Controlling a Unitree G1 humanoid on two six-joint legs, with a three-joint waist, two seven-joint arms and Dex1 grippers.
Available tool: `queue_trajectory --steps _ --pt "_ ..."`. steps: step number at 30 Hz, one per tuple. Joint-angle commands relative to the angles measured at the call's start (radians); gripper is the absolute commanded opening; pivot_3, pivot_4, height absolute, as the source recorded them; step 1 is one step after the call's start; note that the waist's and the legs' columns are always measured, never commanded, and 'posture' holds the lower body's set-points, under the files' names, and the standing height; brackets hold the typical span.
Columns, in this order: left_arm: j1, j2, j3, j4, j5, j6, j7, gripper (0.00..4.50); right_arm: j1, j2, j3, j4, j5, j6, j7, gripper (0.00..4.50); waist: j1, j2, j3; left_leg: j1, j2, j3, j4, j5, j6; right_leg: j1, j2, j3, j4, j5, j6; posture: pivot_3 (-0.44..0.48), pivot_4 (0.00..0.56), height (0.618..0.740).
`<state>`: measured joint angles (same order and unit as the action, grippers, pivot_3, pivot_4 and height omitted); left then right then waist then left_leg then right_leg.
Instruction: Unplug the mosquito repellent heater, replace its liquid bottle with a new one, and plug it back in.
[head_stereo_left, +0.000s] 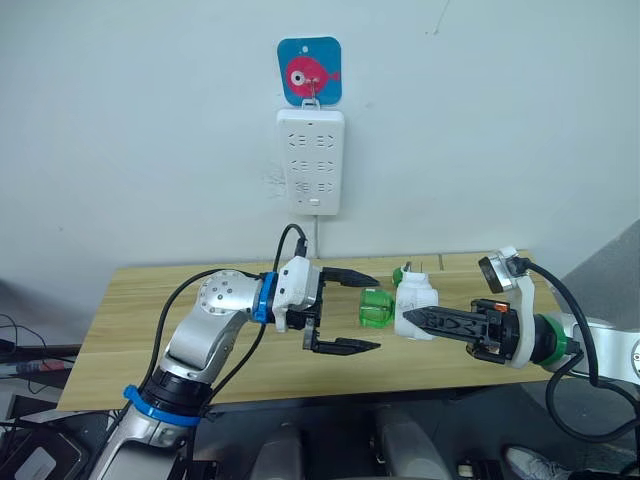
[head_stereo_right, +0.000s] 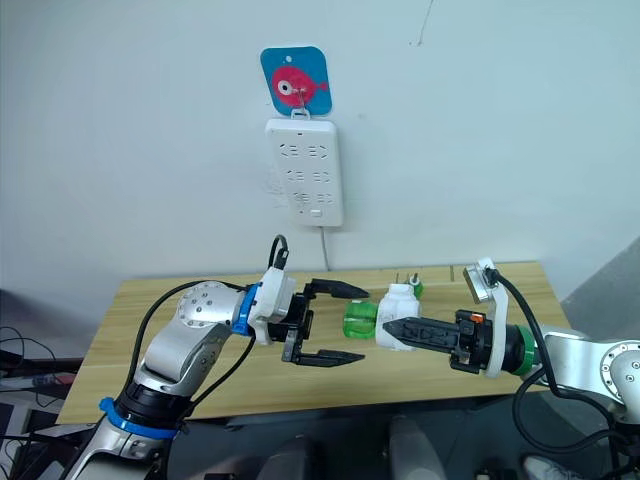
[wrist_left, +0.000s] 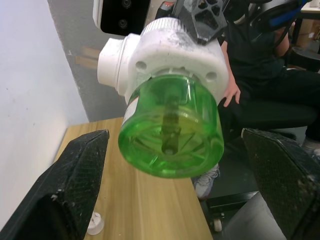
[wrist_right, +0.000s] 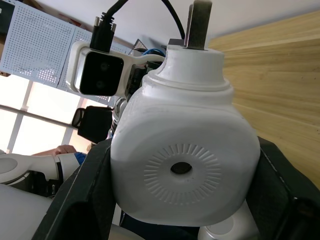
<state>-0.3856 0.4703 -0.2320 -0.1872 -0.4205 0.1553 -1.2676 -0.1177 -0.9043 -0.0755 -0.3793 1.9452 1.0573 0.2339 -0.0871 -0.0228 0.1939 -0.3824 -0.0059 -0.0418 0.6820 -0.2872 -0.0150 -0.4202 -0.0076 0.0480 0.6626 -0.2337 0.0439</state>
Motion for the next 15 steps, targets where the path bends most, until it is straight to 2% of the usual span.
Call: queue_trajectory --steps 1,7,10,15 --pt "-0.018 -0.001 -0.006 -0.027 -0.001 0.0 0.009 4.5 -0.006 -0.01 -0.007 -0.02 0.027 -0.004 -0.001 3.03 0.0 0.0 0.0 0.0 0.0 0.0 0.0 0.0 0.0 0.0 0.0 0.0 0.0 0.0 0.0 -0.159 0.135 0.733" --pt "-0.03 -0.013 -0.003 -0.025 -0.008 0.009 0.019 4.5 -0.006 -0.015 -0.005 -0.023 0.027 -0.001 -0.007 3.03 0.0 0.0 0.0 0.0 0.0 0.0 0.0 0.0 0.0 0.0 0.0 0.0 0.0 0.0 0.0 -0.159 0.135 0.733" --pt "-0.033 -0.019 -0.011 -0.024 -0.004 -0.006 0.012 3.89 -0.008 -0.018 -0.002 -0.022 0.027 0.001 -0.01 3.03 0.0 0.0 0.0 0.0 0.0 0.0 0.0 0.0 0.0 0.0 0.0 0.0 0.0 0.0 0.0 -0.162 0.135 0.733" --pt "-0.022 -0.02 -0.027 -0.027 0.002 -0.018 0.002 2.33 -0.011 -0.021 0.007 -0.024 0.027 -0.004 -0.012 3.03 0.0 0.0 0.0 0.0 0.0 0.0 0.0 0.0 0.0 0.0 0.0 0.0 0.0 0.0 0.0 -0.162 0.136 0.733"
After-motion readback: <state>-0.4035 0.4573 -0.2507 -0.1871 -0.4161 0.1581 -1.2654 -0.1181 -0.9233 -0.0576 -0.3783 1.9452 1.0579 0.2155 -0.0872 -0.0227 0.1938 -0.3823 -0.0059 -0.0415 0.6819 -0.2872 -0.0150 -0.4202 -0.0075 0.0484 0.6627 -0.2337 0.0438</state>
